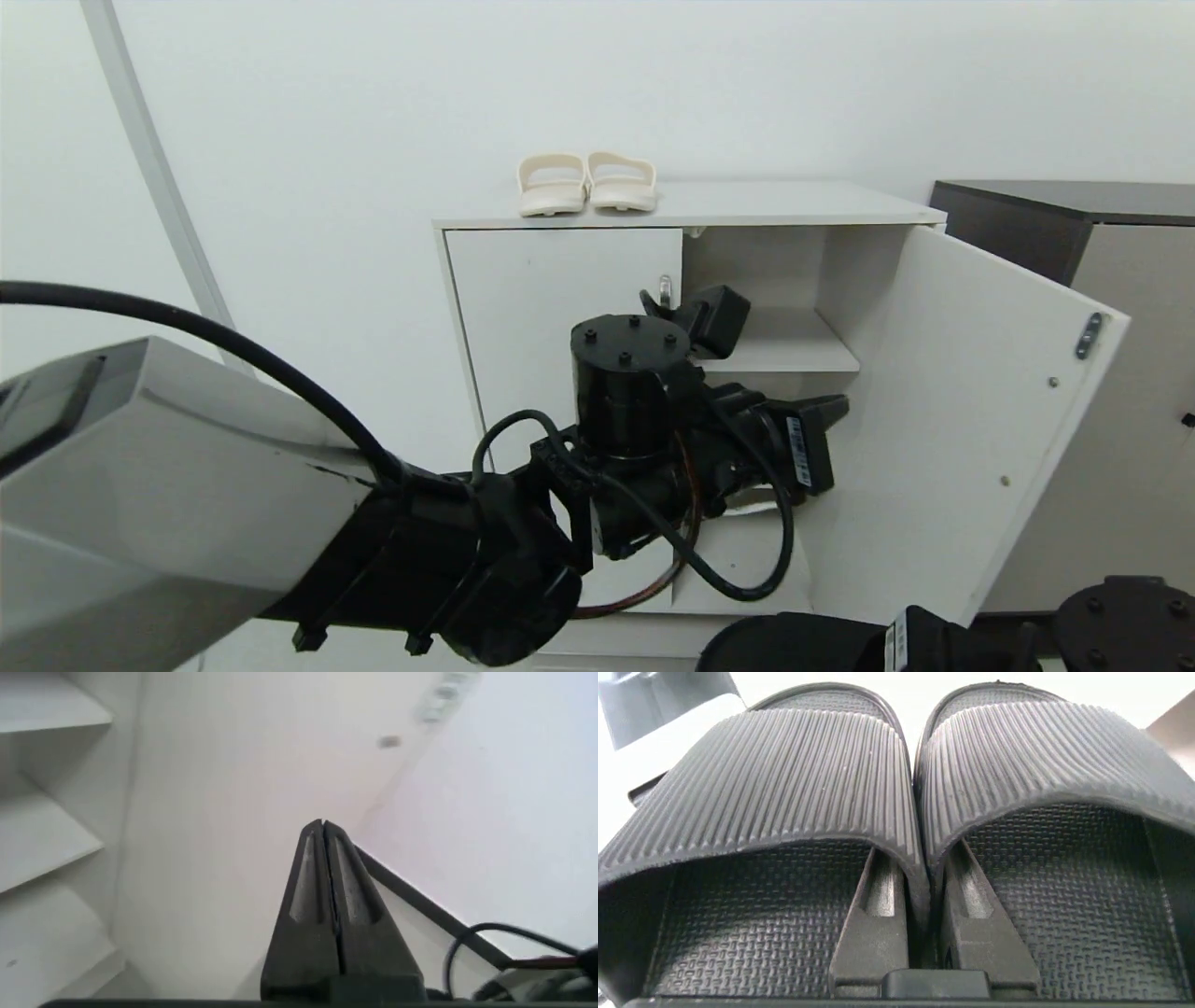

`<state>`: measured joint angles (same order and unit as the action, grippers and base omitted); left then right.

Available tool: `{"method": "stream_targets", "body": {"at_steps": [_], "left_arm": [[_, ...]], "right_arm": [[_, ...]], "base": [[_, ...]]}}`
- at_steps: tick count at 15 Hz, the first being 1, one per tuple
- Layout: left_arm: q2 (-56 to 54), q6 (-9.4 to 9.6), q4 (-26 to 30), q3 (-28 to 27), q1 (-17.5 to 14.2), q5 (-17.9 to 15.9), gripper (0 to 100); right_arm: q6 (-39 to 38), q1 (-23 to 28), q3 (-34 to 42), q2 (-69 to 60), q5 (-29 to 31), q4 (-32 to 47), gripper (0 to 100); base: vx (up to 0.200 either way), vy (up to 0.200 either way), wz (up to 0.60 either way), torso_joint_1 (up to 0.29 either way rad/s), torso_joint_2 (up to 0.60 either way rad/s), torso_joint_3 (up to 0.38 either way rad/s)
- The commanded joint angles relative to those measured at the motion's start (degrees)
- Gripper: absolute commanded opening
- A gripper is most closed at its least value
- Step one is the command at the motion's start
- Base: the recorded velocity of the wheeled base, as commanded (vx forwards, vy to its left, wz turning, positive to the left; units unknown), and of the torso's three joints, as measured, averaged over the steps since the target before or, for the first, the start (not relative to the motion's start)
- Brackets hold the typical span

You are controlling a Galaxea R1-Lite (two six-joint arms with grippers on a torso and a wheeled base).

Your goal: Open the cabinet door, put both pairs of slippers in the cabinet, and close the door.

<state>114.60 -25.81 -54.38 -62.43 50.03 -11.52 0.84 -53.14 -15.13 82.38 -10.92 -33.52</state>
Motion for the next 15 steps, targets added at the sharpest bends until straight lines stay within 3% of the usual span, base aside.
{"method": "stream_targets", "body": {"at_steps": [1, 2, 3, 4, 6, 8, 9, 10, 11, 12, 13, 14, 15], "left_arm": [[-4.1, 0.76, 0.8, 0.8, -7.6, 0.2, 0], [-8.5, 1.11, 1.5, 2.4, -10.2, 0.5, 0], [-10.3, 1.37, 2.0, 3.1, -10.9, 0.5, 0], [-19.0, 4.63, 6.0, 7.3, -13.1, 1.2, 0], [-30.9, 9.64, 13.9, 13.4, -13.6, 6.9, 0], [-43.9, 12.1, 22.5, 19.3, -13.8, 13.2, 0], [-47.8, 12.71, 25.3, 21.0, -14.7, 14.2, 0], [-56.0, 14.56, 32.0, 24.5, -20.1, 14.7, 0], [-61.2, 15.17, 35.8, 27.0, -24.0, 16.2, 0], [-65.6, 15.7, 37.8, 30.0, -26.1, 20.0, 0], [-70.0, 18.07, 38.2, 33.6, -27.9, 26.3, 0], [-74.5, 20.09, 38.5, 36.5, -30.1, 30.1, 0], [-79.1, 20.18, 38.9, 38.3, -34.1, 30.6, 0]], "right_arm": [[-0.9, 3.1, -2.0, 1.2, 0.2, -0.4, 0], [-1.4, 6.5, -4.1, 2.9, 1.1, -0.6, 0], [-1.5, 7.4, -4.9, 3.4, 1.9, -0.7, 0], [-3.8, 10.0, -8.3, 6.3, 7.5, -1.0, 0], [-9.2, 10.1, -13.0, 10.6, 16.5, -4.0, 0], [-13.9, 10.2, -18.4, 15.8, 25.4, -6.8, 0], [-14.5, 10.3, -19.9, 17.3, 28.5, -6.9, 0], [-14.9, 11.2, -22.7, 20.9, 35.3, -7.3, 0], [-14.9, 12.1, -24.5, 23.4, 38.9, -8.6, 0], [-14.9, 12.4, -25.5, 25.5, 40.8, -10.9, 0], [-14.6, 13.1, -25.8, 27.3, 41.9, -14.2, 0], [-14.4, 13.5, -25.8, 28.5, 42.9, -16.2, 0], [-14.4, 13.6, -25.9, 29.5, 43.9, -16.7, 0]], "base": [[0.0, 0.0, 0.0, 0.0, 0.0, 0.0], [0.0, 0.0, 0.0, 0.0, 0.0, 0.0], [0.0, 0.0, 0.0, 0.0, 0.0, 0.0], [0.0, 0.0, 0.0, 0.0, 0.0, 0.0], [0.0, 0.0, 0.0, 0.0, 0.0, 0.0], [0.0, 0.0, 0.0, 0.0, 0.0, 0.0], [0.0, 0.0, 0.0, 0.0, 0.0, 0.0], [0.0, 0.0, 0.0, 0.0, 0.0, 0.0], [0.0, 0.0, 0.0, 0.0, 0.0, 0.0], [0.0, 0.0, 0.0, 0.0, 0.0, 0.0], [0.0, 0.0, 0.0, 0.0, 0.0, 0.0], [0.0, 0.0, 0.0, 0.0, 0.0, 0.0], [0.0, 0.0, 0.0, 0.0, 0.0, 0.0]]}}
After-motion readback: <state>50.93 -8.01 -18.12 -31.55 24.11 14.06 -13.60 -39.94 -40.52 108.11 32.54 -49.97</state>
